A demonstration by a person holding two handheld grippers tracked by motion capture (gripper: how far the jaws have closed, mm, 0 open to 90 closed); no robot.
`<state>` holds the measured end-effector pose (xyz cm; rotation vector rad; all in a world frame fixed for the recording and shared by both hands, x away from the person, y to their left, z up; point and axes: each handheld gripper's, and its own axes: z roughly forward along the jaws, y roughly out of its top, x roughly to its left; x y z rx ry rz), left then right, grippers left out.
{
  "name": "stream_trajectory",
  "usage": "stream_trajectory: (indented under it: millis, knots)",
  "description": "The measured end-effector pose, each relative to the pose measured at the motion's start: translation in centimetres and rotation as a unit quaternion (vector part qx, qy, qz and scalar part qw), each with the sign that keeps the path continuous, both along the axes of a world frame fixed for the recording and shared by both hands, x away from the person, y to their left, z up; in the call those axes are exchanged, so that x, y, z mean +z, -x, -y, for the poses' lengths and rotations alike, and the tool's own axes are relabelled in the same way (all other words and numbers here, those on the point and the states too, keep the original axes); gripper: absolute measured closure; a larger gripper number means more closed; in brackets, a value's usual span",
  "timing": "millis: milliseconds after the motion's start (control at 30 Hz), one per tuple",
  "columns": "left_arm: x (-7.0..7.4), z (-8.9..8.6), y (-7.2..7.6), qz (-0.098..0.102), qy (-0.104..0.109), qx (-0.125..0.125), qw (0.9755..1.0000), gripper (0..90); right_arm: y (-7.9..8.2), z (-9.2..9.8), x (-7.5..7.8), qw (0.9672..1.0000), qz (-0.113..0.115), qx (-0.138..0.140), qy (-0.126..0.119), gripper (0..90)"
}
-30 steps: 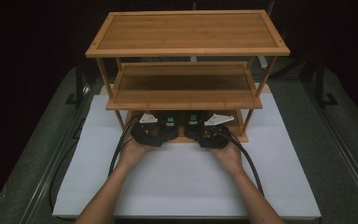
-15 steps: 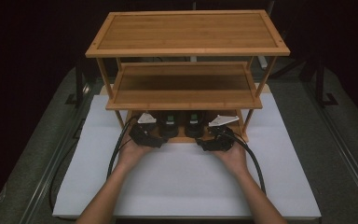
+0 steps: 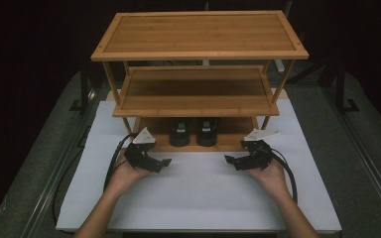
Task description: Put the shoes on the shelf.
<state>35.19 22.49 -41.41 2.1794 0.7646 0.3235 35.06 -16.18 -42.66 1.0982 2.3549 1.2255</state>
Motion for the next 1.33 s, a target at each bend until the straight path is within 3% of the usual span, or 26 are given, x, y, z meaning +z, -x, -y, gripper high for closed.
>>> stream_trajectory:
  millis: [167,300,467,867,1067,1167,1333]
  knots:
    - [0.2,-2.1,2.0,0.003,-0.005,0.003,1.0000,8.6,1.6,1.8,0.0,1.0000,-0.002,-0.006,0.001,2.3]
    - [0.1,-3.8,3.3,0.006,-0.008,0.015,0.9998,8.6,3.0,3.3,-0.2,0.9994,-0.001,-0.024,0.024,1.9]
    - [-0.6,-5.7,4.8,-0.006,-0.016,0.031,0.9994,2.1,4.6,4.9,-0.6,0.9990,0.006,-0.037,0.024,1.9]
    - [-2.5,-8.7,8.3,-0.016,-0.049,0.051,0.9974,1.7,8.5,9.3,-1.9,0.9965,0.002,-0.077,0.032,1.9]
    - [-3.6,-9.6,8.9,-0.021,-0.049,0.059,0.9968,1.7,9.6,10.5,-2.7,0.9933,-0.010,-0.098,0.061,1.9]
    - [-3.7,-9.7,8.9,-0.019,-0.041,0.060,0.9972,1.1,9.3,10.6,-3.1,0.9919,-0.031,-0.099,0.072,1.9]
    - [-3.8,-9.7,8.9,-0.018,-0.040,0.059,0.9973,0.8,9.3,10.5,-3.1,0.9916,-0.032,-0.100,0.075,1.9]
